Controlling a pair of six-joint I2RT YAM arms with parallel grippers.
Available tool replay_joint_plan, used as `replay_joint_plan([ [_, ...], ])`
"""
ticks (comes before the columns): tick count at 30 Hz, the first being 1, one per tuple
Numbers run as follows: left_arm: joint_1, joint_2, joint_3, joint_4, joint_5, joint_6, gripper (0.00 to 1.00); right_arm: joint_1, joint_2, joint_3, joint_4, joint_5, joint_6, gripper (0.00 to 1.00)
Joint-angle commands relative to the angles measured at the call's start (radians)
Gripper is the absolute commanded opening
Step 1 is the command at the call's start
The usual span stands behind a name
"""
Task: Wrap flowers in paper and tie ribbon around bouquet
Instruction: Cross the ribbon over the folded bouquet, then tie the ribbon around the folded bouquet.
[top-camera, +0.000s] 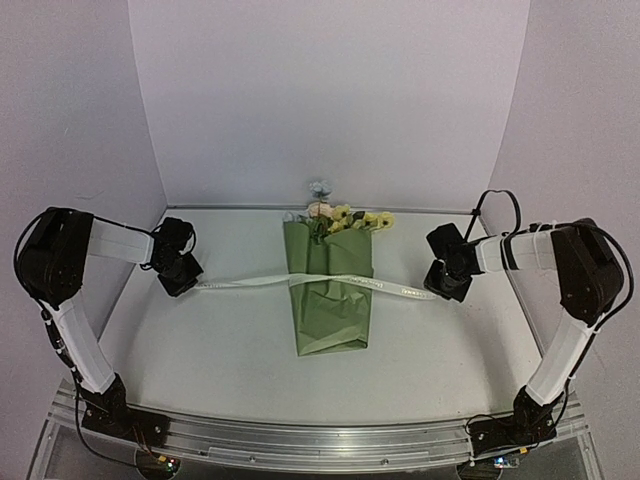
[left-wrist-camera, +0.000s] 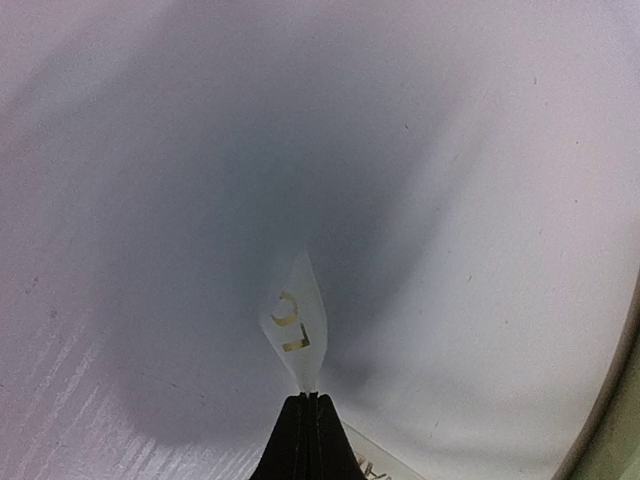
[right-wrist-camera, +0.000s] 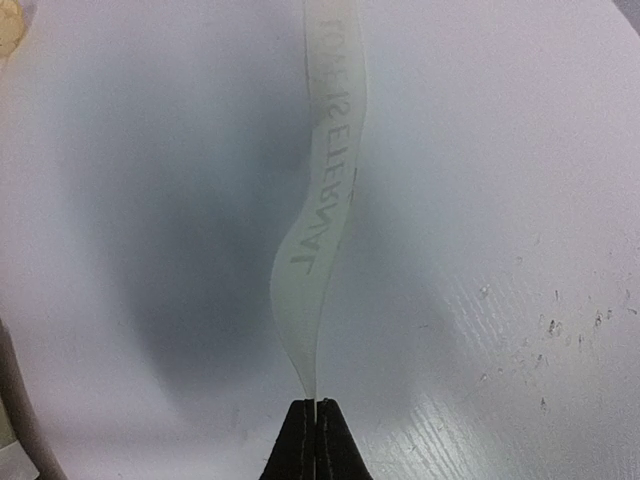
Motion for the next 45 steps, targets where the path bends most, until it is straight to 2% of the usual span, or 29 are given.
replay_joint_plan([
  [1, -0.010, -0.033, -0.005, 0.058, 0.050, -0.021, 0.00, -0.002, 0.021, 0.056, 0.008, -0.033, -0.011, 0.00],
  [3, -0.011, -0.048, -0.015, 0.057, 0.038, -0.039, 0.03, -0.002, 0.028, 0.060, 0.009, -0.036, -0.008, 0.04],
  [8, -0.008, -0.086, -0.028, 0.042, 0.002, -0.064, 0.21, -0.006, 0.042, 0.073, 0.009, -0.055, 0.020, 0.17],
  [14, 0.009, -0.153, -0.048, 0.030, -0.001, -0.120, 0.48, -0.027, 0.004, 0.058, 0.008, -0.086, 0.076, 0.47],
  [17, 0.020, -0.204, -0.030, -0.012, 0.016, -0.152, 0.55, -0.030, -0.044, 0.045, 0.002, -0.110, 0.117, 0.61],
  [19, 0.022, -0.239, -0.022, -0.028, 0.047, -0.202, 0.62, -0.030, -0.073, 0.039, 0.002, -0.152, 0.160, 0.68],
  [21, 0.019, -0.262, -0.043, 0.014, 0.145, -0.268, 0.65, -0.029, -0.095, 0.029, 0.003, -0.197, 0.220, 0.71],
  [25, -0.047, -0.243, -0.093, 0.191, 0.313, -0.454, 0.70, 0.002, -0.088, 0.015, 0.091, -0.339, 0.394, 0.72],
  [29, -0.178, -0.195, -0.131, 0.406, 0.308, -0.641, 0.73, 0.090, -0.058, 0.059, 0.106, -0.326, 0.488, 0.73],
  [33, -0.211, -0.089, -0.139, 0.570, 0.360, -0.802, 0.74, 0.123, -0.026, 0.059, 0.146, -0.335, 0.564, 0.73],
  [37, -0.247, -0.024, -0.097, 0.590, 0.353, -0.864, 0.74, 0.136, -0.013, 0.041, 0.182, -0.359, 0.615, 0.73],
  [45, -0.286, 0.119, -0.007, 0.580, 0.327, -0.917, 0.73, 0.142, -0.020, 0.016, 0.196, -0.354, 0.610, 0.73],
])
